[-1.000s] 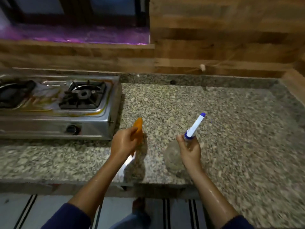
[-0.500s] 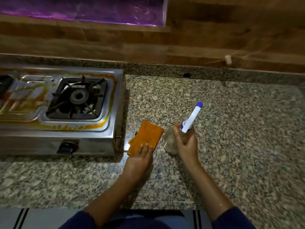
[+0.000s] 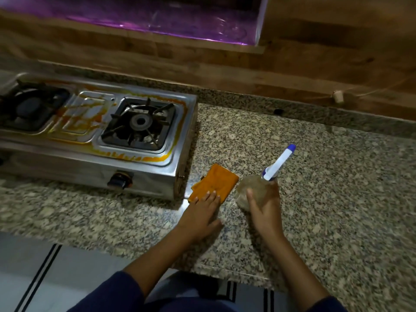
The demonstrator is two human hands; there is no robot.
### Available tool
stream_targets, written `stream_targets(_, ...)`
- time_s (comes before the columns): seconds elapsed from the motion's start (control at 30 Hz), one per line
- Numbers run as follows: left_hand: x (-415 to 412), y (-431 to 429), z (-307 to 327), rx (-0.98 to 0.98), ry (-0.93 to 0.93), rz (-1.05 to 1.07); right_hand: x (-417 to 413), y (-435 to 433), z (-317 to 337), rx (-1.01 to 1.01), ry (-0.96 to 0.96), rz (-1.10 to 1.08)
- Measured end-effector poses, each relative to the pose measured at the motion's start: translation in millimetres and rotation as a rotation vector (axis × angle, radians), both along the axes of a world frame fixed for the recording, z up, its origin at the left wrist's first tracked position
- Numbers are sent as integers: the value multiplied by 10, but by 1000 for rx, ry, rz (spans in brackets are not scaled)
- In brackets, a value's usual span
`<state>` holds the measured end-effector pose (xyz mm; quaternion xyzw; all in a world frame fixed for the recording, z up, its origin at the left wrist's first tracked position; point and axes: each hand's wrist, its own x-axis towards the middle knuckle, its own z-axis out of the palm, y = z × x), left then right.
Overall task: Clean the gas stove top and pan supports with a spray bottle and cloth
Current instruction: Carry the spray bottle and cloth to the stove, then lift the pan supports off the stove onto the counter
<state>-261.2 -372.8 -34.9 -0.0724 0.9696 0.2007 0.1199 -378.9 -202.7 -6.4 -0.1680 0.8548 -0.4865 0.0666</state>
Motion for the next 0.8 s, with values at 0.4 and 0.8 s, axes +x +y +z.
stream_targets(0.4,1187,-1041,828,-37,613,394,892,-612,438,-88,113,119)
stream_targets(0.8,1874,-2568,587,-259,492,385,753,-2723,693,185,339,151)
